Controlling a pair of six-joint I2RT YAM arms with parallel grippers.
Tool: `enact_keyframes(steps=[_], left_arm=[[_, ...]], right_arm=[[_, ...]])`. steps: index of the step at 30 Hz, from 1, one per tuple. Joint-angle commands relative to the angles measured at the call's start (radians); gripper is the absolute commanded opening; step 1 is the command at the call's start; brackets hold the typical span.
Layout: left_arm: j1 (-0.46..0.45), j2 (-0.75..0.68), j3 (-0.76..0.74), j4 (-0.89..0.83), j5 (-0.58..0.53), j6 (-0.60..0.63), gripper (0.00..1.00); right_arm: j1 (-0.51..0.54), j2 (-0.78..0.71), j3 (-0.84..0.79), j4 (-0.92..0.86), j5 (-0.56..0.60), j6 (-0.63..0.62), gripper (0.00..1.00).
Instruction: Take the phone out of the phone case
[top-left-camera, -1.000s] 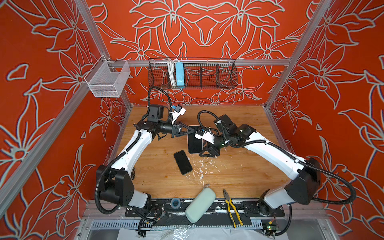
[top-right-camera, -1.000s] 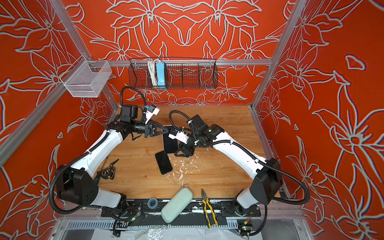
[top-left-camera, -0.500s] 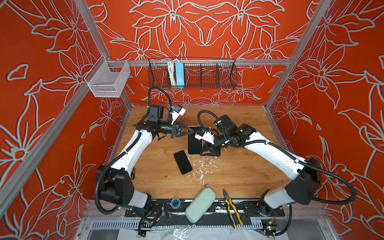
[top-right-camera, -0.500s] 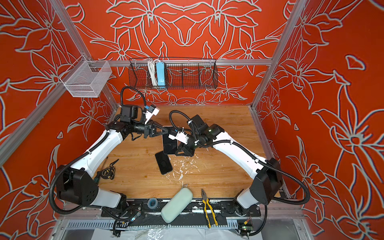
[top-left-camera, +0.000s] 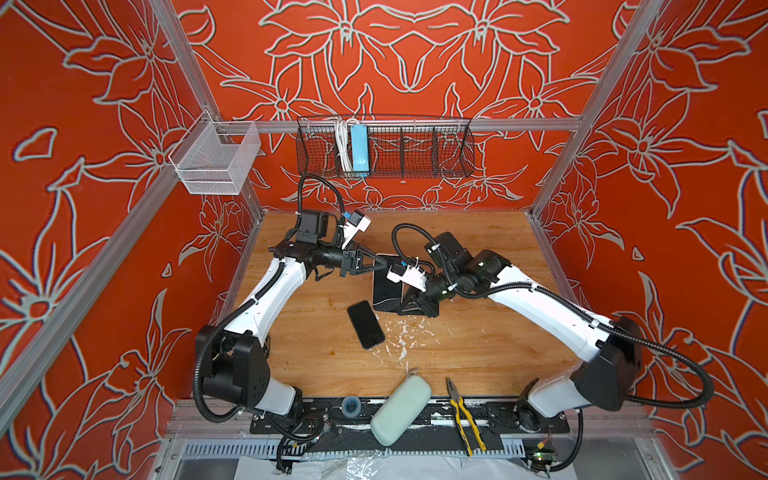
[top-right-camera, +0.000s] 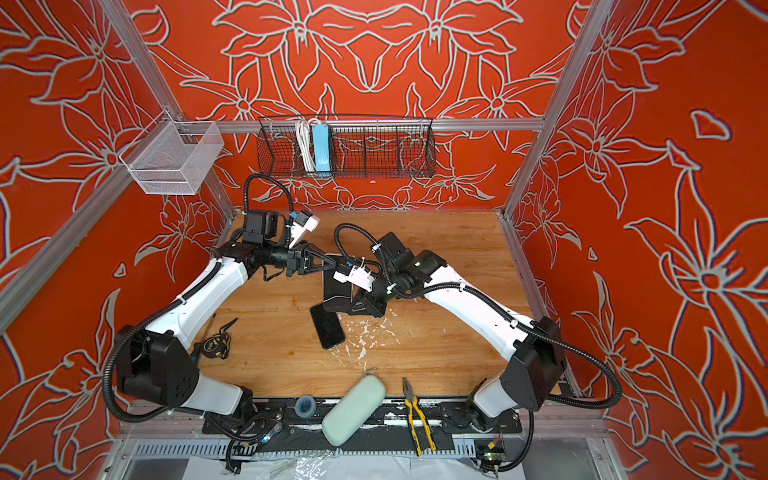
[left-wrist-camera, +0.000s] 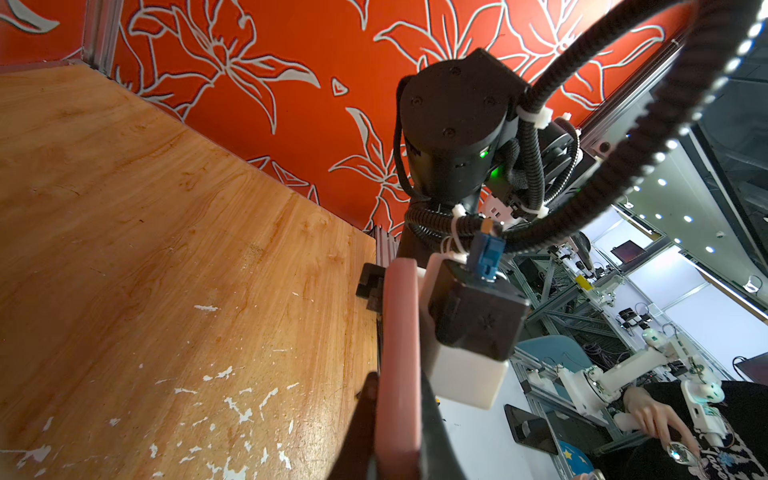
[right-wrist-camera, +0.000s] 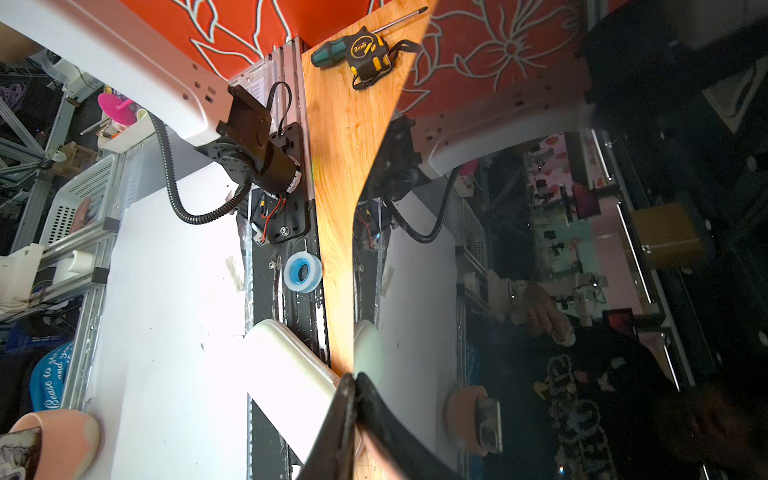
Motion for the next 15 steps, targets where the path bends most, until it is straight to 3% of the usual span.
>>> enact_keyframes(steps=[1,15], left_arm=[[-0.014,0.024,0.012,0.044,-0.003,0.032,0.00],[-0.016,0.089,0.062,0.055,0.030,0.029,0.00]], right_arm=[[0.052,-0.011,0.002,0.094,-0.055,-0.007,0.17],[0.098,0.008,0.022,0.148,-0.077,0.013,0.19]])
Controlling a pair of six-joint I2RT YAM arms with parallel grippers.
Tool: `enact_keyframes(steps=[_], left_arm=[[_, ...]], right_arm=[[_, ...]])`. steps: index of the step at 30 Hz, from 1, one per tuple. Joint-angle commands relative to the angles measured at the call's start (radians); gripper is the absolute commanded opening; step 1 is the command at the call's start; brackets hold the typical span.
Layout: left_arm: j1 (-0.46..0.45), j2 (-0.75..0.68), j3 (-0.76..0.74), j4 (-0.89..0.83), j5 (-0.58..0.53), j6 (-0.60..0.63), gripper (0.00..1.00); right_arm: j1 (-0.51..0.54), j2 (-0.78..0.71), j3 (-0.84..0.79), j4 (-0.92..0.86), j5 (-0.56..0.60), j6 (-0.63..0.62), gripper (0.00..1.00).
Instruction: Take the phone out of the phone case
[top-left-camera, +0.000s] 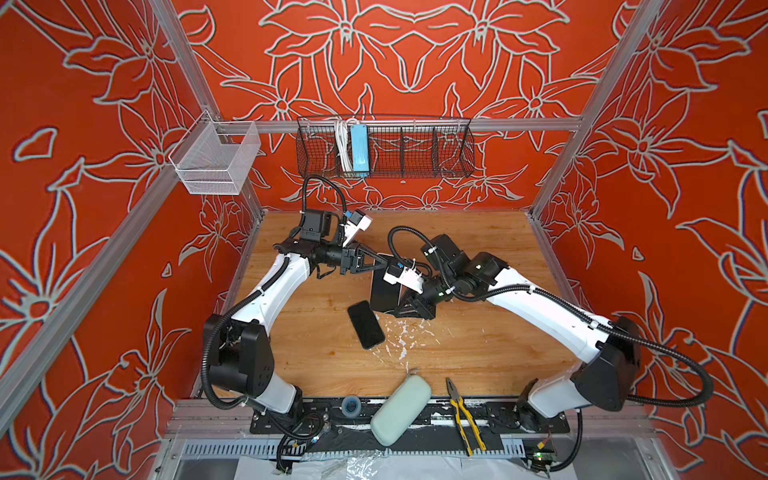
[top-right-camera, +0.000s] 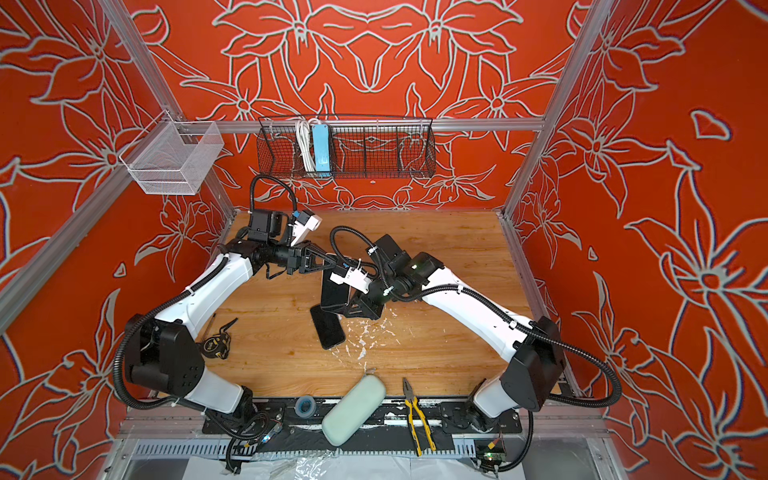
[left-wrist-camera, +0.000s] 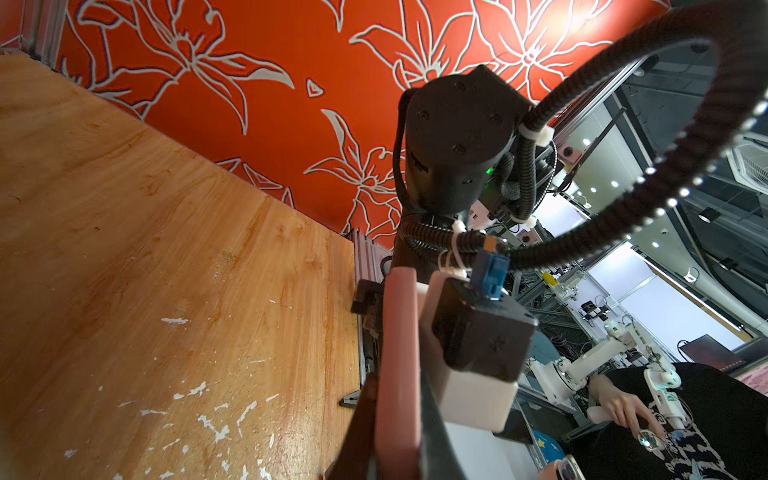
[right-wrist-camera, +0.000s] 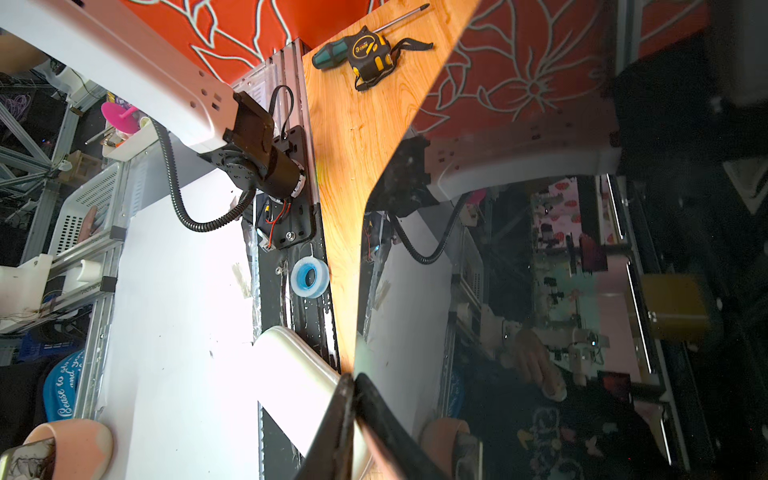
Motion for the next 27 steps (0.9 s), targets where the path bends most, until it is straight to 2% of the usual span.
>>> enact_keyframes(steps=[1,12,19,24,27], left_arm=[[-0.017,0.032,0.042,0.047,-0.046,0.020,0.00],[-0.026,0.055,0.054,0.051,-0.043,0.018,0.00],[-0.028,0.052,0.053,0.053,-0.045,0.009,0.00],[-0.034,0.042,0.048,0.053,-0.045,0.006,0.00],[-0.034,0.030,0.039,0.055,-0.048,0.009,0.00]], right_arm=[[0.070,0.010,0.023,0.125,-0.094,-0.046,0.19],[0.114,0.035,0.036,0.161,-0.035,-0.059,0.18],[0.116,0.024,-0.005,0.241,0.021,-0.030,0.18],[0.116,-0.008,-0.060,0.311,0.109,-0.011,0.17],[0.114,-0.008,-0.067,0.316,0.106,-0.008,0.17]])
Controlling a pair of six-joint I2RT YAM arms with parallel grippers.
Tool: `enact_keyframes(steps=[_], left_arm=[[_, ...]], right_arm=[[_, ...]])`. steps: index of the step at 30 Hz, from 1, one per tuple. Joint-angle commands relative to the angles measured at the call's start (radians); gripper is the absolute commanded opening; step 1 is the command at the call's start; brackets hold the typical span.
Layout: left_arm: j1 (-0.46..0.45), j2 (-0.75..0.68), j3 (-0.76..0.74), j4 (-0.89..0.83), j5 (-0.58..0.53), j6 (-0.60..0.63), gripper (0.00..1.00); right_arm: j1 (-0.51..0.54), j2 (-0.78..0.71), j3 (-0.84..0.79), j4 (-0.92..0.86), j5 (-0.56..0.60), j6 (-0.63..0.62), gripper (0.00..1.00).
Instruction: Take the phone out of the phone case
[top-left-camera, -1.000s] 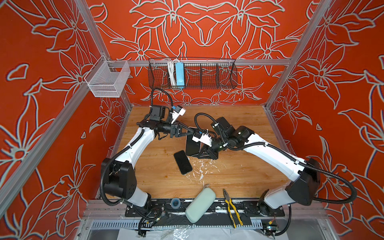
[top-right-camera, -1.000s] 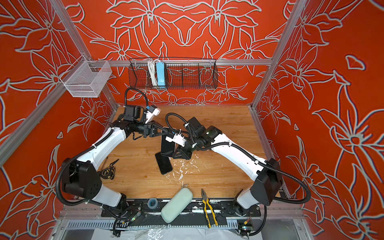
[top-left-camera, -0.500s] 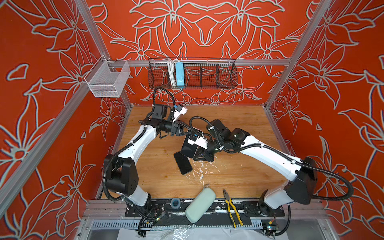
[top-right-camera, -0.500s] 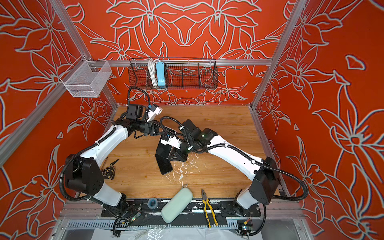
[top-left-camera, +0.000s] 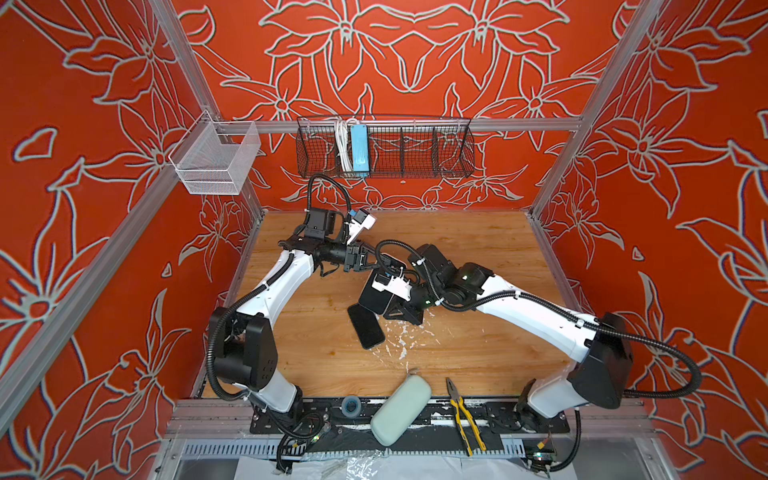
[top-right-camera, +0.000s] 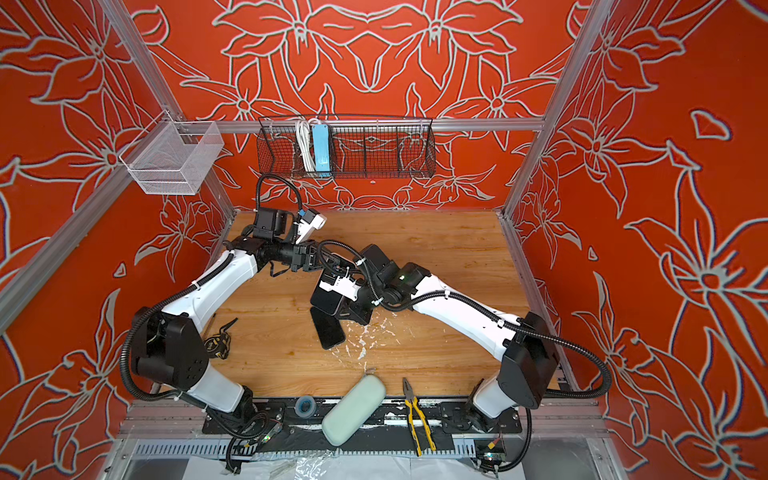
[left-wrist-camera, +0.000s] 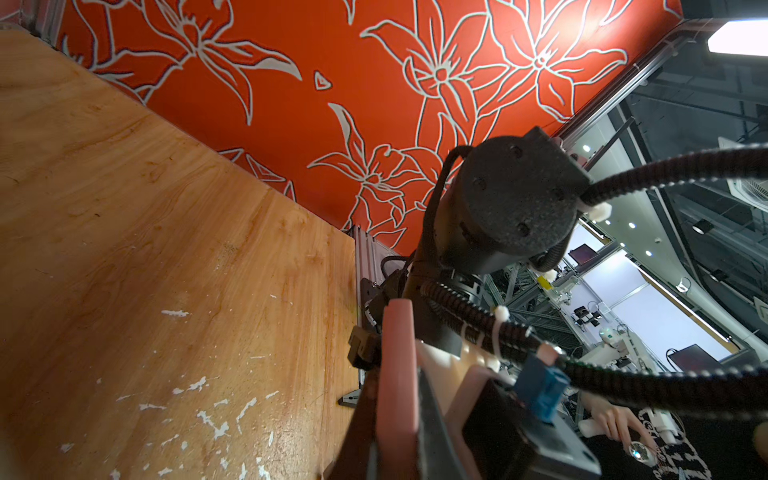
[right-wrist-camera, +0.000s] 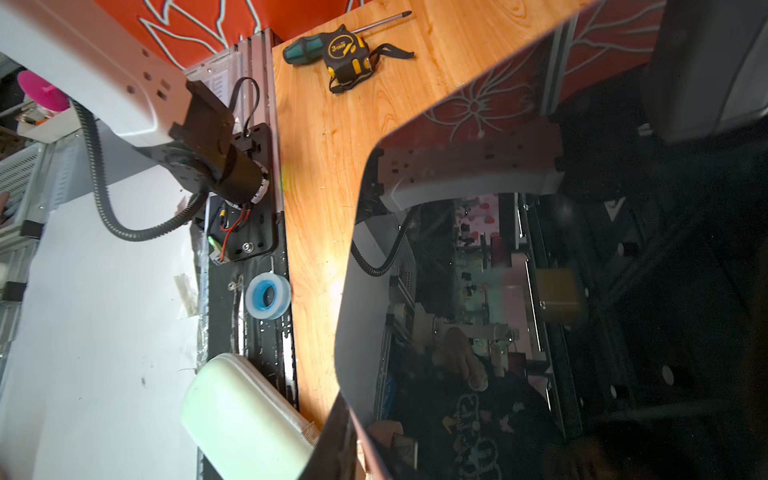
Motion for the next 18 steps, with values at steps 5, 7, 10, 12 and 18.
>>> enact_keyframes(steps=[5,7,10,12,18], left_arm=[[-0.020,-0.016,0.019,0.057,-0.030,0.031,0.00],[-0.019,-0.022,0.019,0.059,-0.029,0.031,0.00],[-0.020,-0.029,0.018,0.060,-0.029,0.031,0.00],[-0.019,-0.035,0.016,0.060,-0.030,0.030,0.00],[-0.020,-0.048,0.013,0.066,-0.029,0.027,0.00]], right_arm=[[0.028,-0.038,-0.018,0.166,-0.112,0.023,0.25],[0.024,-0.041,-0.028,0.186,-0.137,0.040,0.29],[0.009,-0.056,-0.055,0.236,-0.185,0.081,0.34],[-0.004,-0.068,-0.074,0.272,-0.214,0.111,0.34],[-0.027,-0.092,-0.107,0.338,-0.256,0.163,0.31]])
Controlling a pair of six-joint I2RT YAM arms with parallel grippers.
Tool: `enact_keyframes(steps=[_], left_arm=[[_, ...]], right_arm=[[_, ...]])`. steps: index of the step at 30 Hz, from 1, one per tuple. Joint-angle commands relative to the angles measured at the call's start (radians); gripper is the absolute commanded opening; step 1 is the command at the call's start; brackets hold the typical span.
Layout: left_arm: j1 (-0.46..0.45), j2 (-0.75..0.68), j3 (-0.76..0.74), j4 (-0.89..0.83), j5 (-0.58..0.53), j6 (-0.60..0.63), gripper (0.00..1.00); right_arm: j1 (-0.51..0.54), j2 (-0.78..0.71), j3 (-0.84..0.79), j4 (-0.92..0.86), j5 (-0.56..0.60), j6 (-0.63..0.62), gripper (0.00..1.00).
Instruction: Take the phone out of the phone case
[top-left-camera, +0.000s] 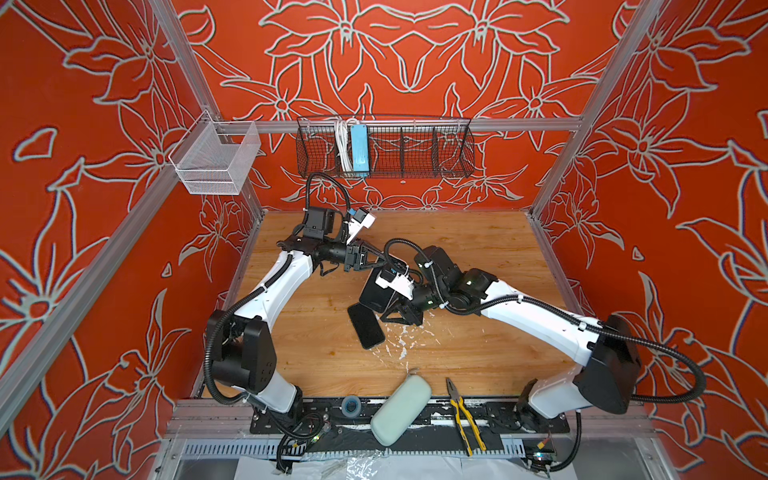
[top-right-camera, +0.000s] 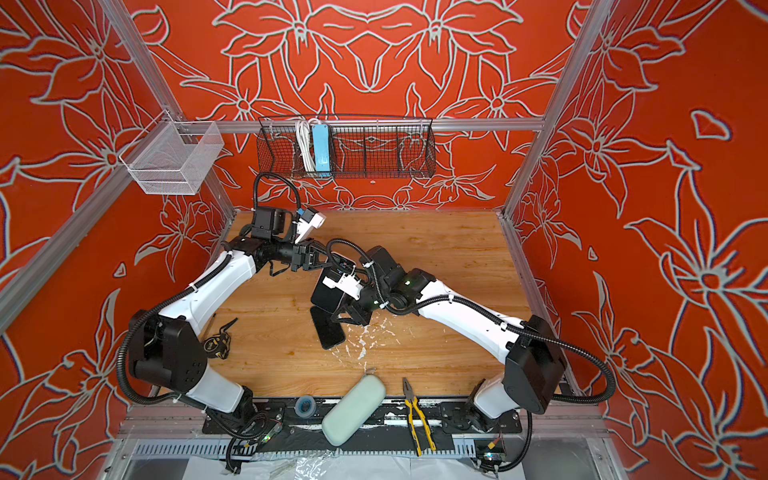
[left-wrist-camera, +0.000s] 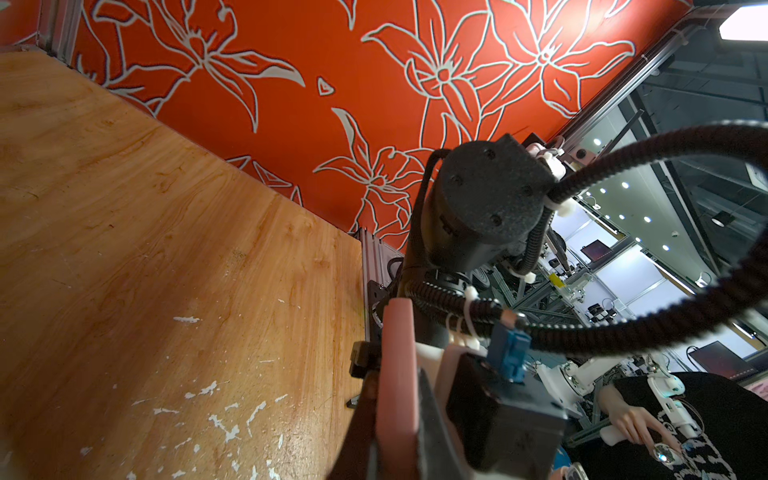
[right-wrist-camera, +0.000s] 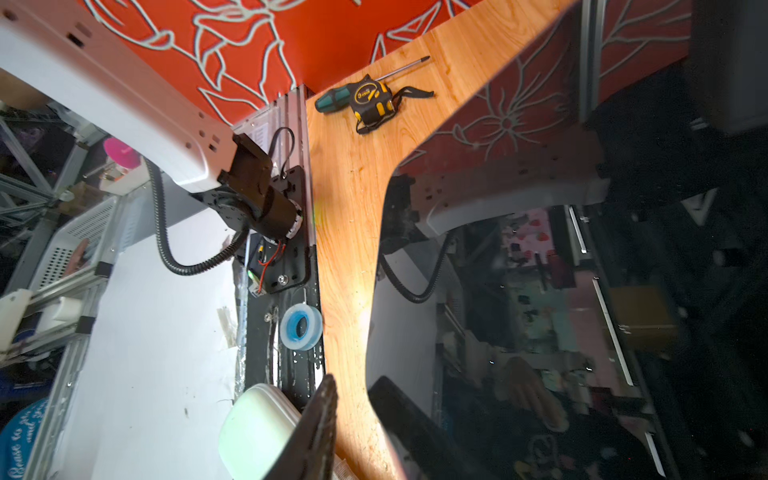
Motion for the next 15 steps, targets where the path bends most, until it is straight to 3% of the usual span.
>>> enact_keyframes(steps=[1,15], left_arm=[[-0.019,-0.029,0.013,0.047,-0.016,0.028,0.00],[-0.021,-0.024,0.013,0.095,-0.030,-0.033,0.00]], right_arm=[[0.006,-0.047,0.004,0.158,-0.109,0.029,0.30],[0.011,-0.059,0.027,0.132,-0.088,0.003,0.15]])
